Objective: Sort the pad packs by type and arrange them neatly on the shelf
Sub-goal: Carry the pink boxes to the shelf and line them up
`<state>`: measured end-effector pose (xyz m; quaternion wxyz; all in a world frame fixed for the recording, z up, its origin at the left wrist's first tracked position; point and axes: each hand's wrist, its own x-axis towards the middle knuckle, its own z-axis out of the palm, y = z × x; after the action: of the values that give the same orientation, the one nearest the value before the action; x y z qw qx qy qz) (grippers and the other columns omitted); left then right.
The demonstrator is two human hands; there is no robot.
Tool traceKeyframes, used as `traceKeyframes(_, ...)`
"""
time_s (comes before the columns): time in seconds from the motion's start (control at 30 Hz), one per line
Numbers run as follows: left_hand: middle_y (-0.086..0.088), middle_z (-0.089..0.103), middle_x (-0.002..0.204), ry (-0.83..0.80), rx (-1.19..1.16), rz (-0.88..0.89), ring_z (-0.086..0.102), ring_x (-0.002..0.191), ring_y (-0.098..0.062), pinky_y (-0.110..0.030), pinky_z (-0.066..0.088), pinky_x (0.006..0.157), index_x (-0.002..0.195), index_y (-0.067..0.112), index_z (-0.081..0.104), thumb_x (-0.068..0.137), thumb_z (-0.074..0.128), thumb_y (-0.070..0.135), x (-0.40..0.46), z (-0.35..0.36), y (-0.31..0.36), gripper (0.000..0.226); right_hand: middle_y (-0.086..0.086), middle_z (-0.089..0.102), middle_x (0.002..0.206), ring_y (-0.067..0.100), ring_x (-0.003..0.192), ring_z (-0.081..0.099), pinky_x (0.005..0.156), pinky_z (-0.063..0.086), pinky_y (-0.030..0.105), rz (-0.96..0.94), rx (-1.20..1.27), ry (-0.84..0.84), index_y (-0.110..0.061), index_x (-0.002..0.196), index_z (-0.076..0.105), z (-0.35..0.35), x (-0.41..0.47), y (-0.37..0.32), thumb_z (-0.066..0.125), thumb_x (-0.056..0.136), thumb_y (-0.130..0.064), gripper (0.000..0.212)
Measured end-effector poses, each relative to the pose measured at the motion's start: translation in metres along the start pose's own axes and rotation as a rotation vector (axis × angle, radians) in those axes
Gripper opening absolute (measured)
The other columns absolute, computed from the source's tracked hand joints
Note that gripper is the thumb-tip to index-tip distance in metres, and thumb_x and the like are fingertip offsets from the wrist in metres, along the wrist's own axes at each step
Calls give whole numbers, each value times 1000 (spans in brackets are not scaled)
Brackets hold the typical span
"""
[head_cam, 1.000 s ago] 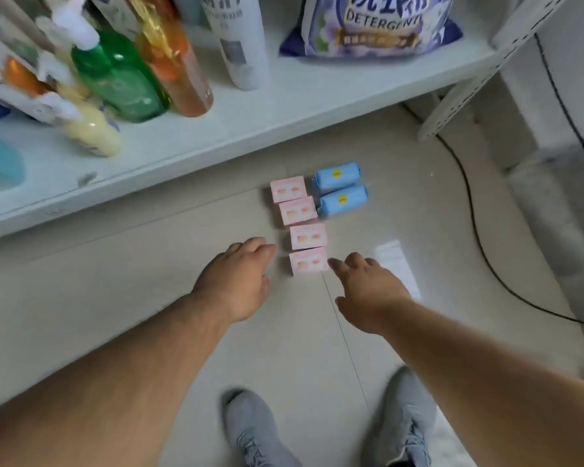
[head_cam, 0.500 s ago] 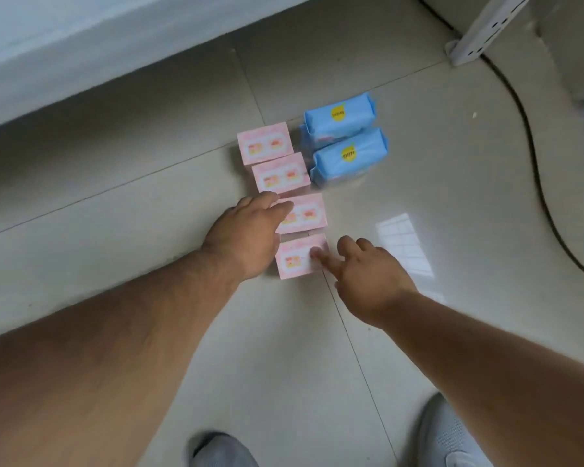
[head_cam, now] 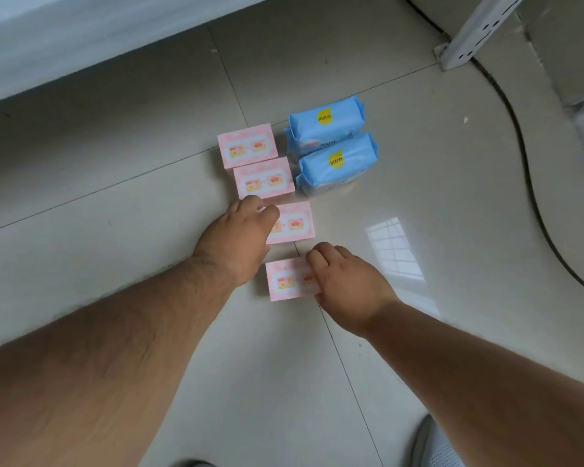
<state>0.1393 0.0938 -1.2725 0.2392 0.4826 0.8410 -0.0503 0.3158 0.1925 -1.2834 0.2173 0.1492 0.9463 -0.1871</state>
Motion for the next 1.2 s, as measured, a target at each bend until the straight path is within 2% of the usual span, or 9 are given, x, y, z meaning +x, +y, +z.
traceKeyframes(0.07,-5,42,131,-3,-23,-51,45,120,-23,-33,45,89,129,18,44,87,68,28,-3,-3,3,49,5,47,124,26,108,52,74,49,34,30,10,-25,-14,139,39,-3,-2,-1,61,89,-13,55)
traceKeyframes(0.3,-2,46,127,9,-227,-145,52,111,-24,-37,49,86,130,20,47,80,72,35,-60,-87,-1,58,2,43,124,23,111,50,82,53,34,55,88,-128,-18,134,47,-93,-47,-15,58,87,-16,49)
traceKeyframes(0.43,6,41,128,41,-426,-167,55,105,-16,-29,48,86,130,23,49,81,73,32,-124,-176,-3,56,-1,44,127,21,115,51,84,53,34,6,65,-138,-21,137,45,-201,-90,-50,58,86,-23,52)
traceKeyframes(0.57,12,43,123,124,-564,-161,55,104,-8,-30,48,95,129,24,56,78,77,33,-209,-288,-7,55,-10,46,131,14,120,48,73,35,23,-37,29,-139,-27,135,40,-336,-154,-104,59,89,-33,49)
traceKeyframes(0.73,13,47,124,238,-709,-171,54,110,-6,-26,42,105,129,20,63,73,77,35,-332,-447,-10,59,-8,49,133,16,123,49,90,47,31,-153,-29,-136,-27,132,46,-497,-246,-179,66,85,-41,53)
traceKeyframes(0.8,14,48,124,263,-724,-192,55,108,-8,-26,42,105,131,19,62,78,82,26,-382,-506,-10,57,-8,50,133,17,120,52,93,49,33,-198,-56,-125,-27,131,47,-557,-283,-213,66,84,-44,54)
traceKeyframes(0.9,15,49,124,311,-714,-204,58,109,-10,-28,45,104,132,21,61,80,80,29,-450,-582,-5,56,-11,51,132,13,117,55,94,47,29,-252,-67,-87,-32,134,52,-636,-336,-260,70,84,-46,55)
traceKeyframes(1.07,18,49,124,438,-646,-203,53,116,-4,-17,36,101,130,21,63,83,78,26,-551,-675,14,50,-12,54,123,11,112,56,96,47,28,-350,-148,12,-32,133,56,-732,-411,-315,70,84,-51,55)
traceKeyframes(1.2,12,55,124,489,-648,-236,60,109,-9,-23,48,96,127,23,64,83,78,25,-625,-734,31,46,-19,50,118,4,109,54,96,48,27,-405,-162,77,-37,136,54,-789,-465,-346,70,83,-58,59)
